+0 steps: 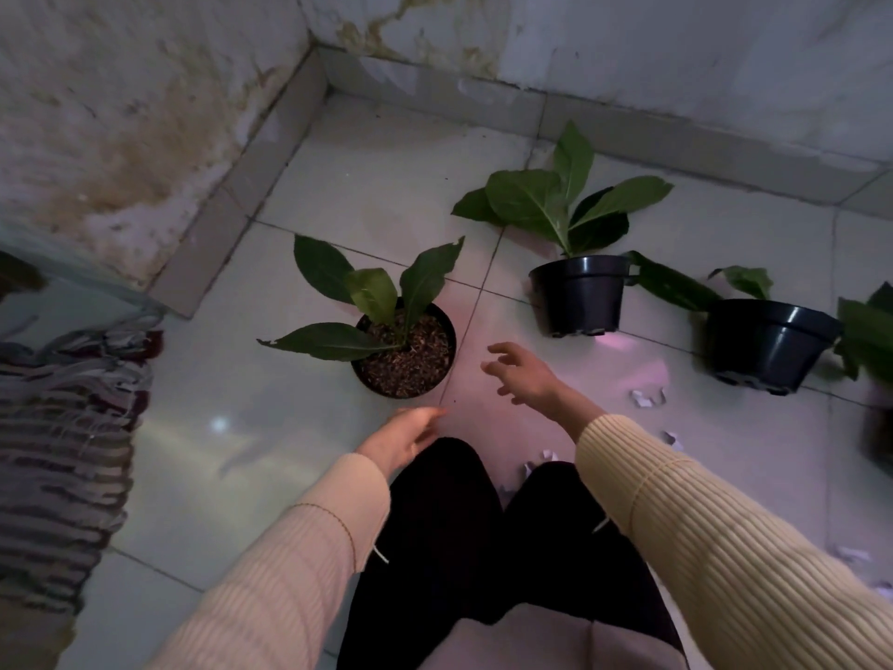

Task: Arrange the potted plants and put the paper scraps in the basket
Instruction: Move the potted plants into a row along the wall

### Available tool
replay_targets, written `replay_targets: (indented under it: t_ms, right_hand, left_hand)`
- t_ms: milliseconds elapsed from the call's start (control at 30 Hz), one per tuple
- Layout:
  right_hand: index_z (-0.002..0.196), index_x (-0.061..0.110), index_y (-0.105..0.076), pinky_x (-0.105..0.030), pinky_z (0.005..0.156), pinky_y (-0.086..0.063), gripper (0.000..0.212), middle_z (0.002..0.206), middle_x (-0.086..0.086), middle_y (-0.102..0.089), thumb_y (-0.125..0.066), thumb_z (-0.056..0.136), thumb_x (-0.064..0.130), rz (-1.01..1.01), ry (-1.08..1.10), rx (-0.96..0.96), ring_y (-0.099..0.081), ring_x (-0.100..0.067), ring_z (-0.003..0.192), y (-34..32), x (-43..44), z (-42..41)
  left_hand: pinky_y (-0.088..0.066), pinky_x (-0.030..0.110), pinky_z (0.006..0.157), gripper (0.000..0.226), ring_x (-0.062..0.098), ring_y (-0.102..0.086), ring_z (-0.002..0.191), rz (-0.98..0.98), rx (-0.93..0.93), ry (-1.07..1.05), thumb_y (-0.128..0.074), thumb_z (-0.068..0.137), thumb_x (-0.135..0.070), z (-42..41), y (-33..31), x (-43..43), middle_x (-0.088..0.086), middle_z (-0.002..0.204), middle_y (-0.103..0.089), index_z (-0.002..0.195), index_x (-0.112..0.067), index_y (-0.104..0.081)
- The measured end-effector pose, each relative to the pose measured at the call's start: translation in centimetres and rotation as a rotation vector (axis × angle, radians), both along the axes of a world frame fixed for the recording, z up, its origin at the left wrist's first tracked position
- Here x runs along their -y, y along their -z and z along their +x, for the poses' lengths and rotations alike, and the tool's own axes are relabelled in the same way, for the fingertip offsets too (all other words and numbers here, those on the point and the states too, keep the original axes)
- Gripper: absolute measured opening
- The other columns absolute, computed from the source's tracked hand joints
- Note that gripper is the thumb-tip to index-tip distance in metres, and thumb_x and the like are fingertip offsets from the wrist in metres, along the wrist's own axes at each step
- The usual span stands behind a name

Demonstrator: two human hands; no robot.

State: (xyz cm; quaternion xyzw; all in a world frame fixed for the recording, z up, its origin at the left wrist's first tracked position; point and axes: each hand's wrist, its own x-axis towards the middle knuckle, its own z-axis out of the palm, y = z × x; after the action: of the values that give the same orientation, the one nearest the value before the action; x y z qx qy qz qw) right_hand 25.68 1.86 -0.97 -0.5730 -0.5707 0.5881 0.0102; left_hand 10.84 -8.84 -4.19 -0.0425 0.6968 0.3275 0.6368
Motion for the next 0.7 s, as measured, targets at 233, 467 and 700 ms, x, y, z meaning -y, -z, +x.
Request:
replay_targets:
  t_ms: [233,467,700]
  right_hand:
    - [0.14,0.011,-0.035,-0.035,0.078,-0.042,0.057,0.122,-0.014,-0.056,-0.058,0.089,0.024,0.123,0.224,0.133,-0.052,-0.025,0.092,0.5,-4.4,7.0]
    - [0.129,0.012,-0.032,-0.038,0.073,-0.049,0.051,0.125,-0.018,-0.051,-0.057,0.086,0.024,0.233,0.434,0.217,-0.058,-0.028,0.093,0.7,-10.5,10.3]
    - [0.15,0.037,-0.01,-0.036,0.09,-0.05,0.071,0.15,-0.018,-0.033,-0.052,0.093,0.036,0.262,0.379,0.142,-0.048,-0.036,0.125,0.2,-14.5,9.7]
  left_hand:
    - [-0.044,0.032,0.087,0.014,0.014,-0.051,0.072,0.054,0.049,0.166,-0.044,0.096,-0.02,3.6,-1.5,-5.9,0.0,0.084,-0.05,0.102,-0.015,-0.055]
    - [-0.048,0.03,0.073,0.035,0.019,-0.053,0.085,0.132,0.033,0.24,-0.053,0.092,-0.031,6.0,-2.3,-14.7,0.007,0.107,-0.049,0.122,-0.014,-0.047]
    - [-0.051,0.035,0.07,0.066,0.03,-0.055,0.101,0.213,-0.093,0.323,-0.053,0.09,-0.041,7.3,-3.0,-21.9,0.011,0.14,-0.042,0.145,-0.029,-0.02]
